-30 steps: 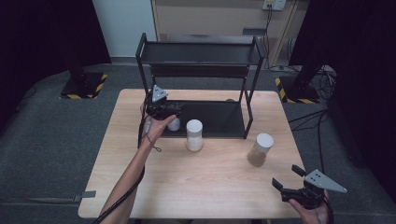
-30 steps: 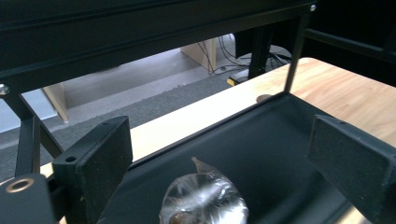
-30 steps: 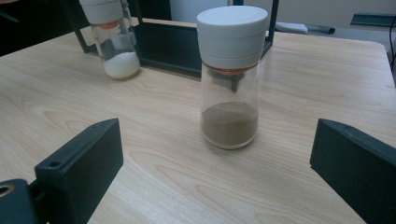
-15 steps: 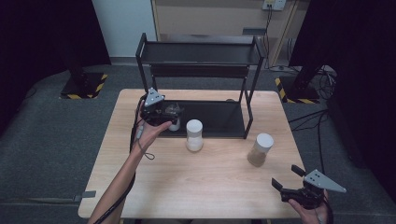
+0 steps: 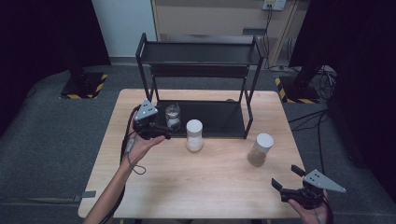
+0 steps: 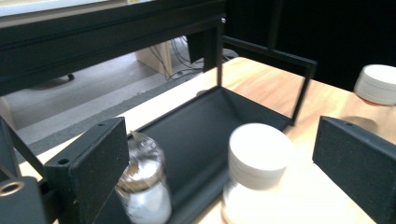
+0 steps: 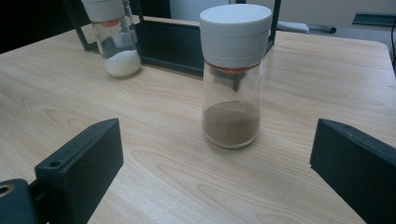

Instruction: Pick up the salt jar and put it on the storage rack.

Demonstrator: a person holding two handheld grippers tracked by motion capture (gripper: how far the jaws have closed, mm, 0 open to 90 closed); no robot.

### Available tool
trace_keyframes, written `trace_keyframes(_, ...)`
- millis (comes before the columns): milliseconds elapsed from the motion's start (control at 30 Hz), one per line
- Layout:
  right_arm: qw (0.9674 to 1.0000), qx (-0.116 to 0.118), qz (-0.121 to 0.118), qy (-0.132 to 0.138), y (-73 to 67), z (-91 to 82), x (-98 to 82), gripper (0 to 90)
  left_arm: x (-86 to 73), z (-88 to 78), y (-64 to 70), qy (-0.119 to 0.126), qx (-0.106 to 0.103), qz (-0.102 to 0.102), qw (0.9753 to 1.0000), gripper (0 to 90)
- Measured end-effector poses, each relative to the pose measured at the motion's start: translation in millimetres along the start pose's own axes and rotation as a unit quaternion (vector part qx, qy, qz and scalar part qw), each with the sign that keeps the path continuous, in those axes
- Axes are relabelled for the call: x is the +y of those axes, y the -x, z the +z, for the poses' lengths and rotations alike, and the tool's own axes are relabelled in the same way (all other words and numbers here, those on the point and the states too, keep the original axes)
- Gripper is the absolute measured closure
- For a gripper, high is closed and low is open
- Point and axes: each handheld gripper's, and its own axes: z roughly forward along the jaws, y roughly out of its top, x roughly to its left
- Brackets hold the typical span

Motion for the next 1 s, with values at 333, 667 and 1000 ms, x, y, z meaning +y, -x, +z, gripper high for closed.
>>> trace_keyframes(333, 1.0000, -0.001, -0.001, -0.002, -0.6, 0.5, 0.5, 2.7, -22.7, -25.6, 3.8, 0.005, -0.019, -0.003, 0.9998, 2.8)
trace_keyframes(667, 1.0000, -0.001, 0.000, -0.003, -0.1, 0.7, 0.4, 2.8, -48.9, -49.2, 7.2, 0.011, -0.035, -0.004, 0.9993, 2.9)
trace_keyframes(1000, 1.0000, -0.002, 0.004, -0.004, 1.1, 0.6, -0.4, 2.8, -75.6, -69.4, 9.3, 0.015, -0.035, -0.016, 0.9991, 2.9)
